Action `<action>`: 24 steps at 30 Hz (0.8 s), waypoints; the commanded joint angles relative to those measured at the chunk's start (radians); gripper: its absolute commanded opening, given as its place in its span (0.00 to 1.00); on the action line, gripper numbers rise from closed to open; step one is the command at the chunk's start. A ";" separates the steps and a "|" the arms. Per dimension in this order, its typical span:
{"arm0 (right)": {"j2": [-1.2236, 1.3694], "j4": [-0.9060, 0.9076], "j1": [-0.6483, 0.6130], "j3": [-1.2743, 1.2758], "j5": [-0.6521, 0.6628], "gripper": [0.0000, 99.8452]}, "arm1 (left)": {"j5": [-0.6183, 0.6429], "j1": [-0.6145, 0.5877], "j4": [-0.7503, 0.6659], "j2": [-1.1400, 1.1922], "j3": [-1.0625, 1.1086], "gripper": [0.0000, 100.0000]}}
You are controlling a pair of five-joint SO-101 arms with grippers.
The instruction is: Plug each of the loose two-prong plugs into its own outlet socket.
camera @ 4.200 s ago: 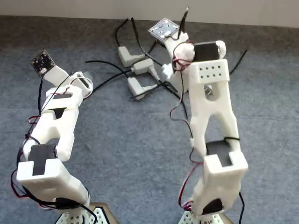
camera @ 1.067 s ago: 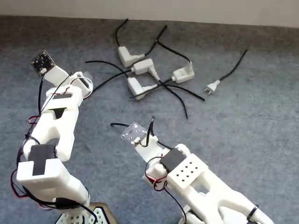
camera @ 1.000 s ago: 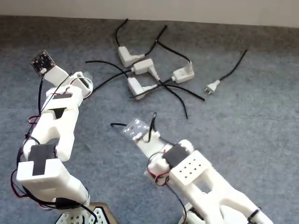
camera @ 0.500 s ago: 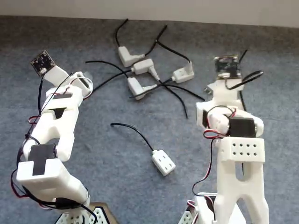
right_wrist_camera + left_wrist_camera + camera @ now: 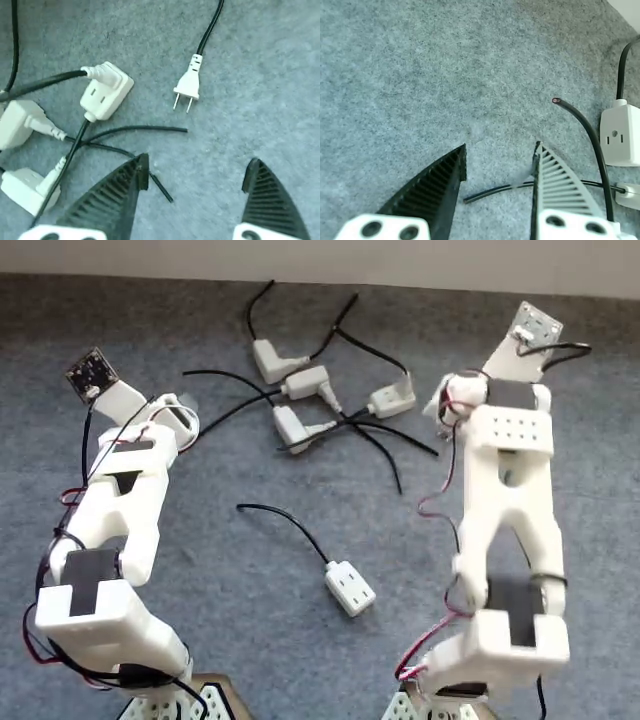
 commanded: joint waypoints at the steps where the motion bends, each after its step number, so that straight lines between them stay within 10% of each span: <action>1: 0.160 0.036 0.005 -0.265 -0.089 0.30 | 0.003 -0.004 -0.023 -0.013 -0.039 0.22; 15: 0.868 0.139 0.073 -1.164 -0.152 0.30 | 0.003 0.002 -0.023 -0.013 -0.041 0.22; 24: 1.095 0.101 0.085 -1.317 -0.153 0.30 | 0.003 0.002 -0.023 -0.013 -0.041 0.22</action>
